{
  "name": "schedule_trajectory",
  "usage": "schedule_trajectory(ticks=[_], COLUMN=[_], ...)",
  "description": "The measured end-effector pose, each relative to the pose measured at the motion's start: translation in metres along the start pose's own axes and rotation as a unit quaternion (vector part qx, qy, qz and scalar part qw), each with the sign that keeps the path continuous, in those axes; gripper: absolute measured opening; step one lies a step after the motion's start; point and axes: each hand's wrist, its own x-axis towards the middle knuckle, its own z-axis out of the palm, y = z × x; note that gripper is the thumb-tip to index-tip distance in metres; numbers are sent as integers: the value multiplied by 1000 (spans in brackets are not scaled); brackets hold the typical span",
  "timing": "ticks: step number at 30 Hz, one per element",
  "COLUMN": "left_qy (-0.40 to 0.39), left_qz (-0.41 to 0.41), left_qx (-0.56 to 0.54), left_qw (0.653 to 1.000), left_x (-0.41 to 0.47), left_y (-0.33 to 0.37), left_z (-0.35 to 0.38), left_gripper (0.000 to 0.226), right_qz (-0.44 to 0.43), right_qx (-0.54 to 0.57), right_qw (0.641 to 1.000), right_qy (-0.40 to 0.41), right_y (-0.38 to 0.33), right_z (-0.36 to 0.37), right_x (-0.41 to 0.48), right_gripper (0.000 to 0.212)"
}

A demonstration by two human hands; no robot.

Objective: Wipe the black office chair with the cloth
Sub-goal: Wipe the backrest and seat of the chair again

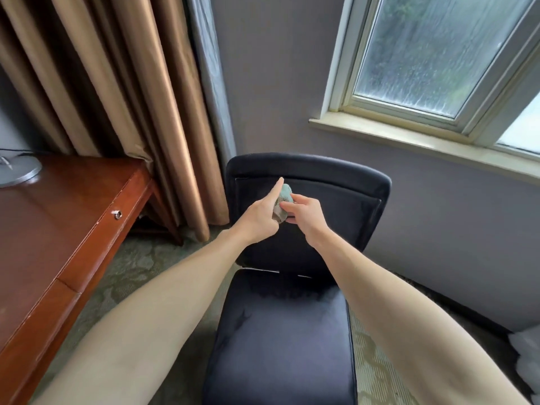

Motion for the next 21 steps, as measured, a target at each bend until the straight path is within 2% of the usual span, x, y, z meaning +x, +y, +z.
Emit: schedule_trajectory(ticks=[4,7,9,15,21], left_qy=[-13,1,8,0,-6], left_qz=[52,47,26,-2,-45], left_qx=[63,130,175,258,311], left_qw=[997,990,984,966,949], left_x=[30,68,96,171,205], left_y=[-4,-4,-3,2,-25], left_z=[-13,-23,-27,-25,-29], left_gripper=[92,85,80,71,72], right_qz=[1,-9,-22,-65,-122], right_qx=[-62,-108,-152,-263,-343], right_qw=[996,985,975,941,910], right_qy=[64,134,162,201,198], right_y=[-2,-13,-22,-31,-18], right_z=[-6,-18,-29,-62,-73], right_x=[35,62,81,141,177], right_gripper=[34,50,52,44,43])
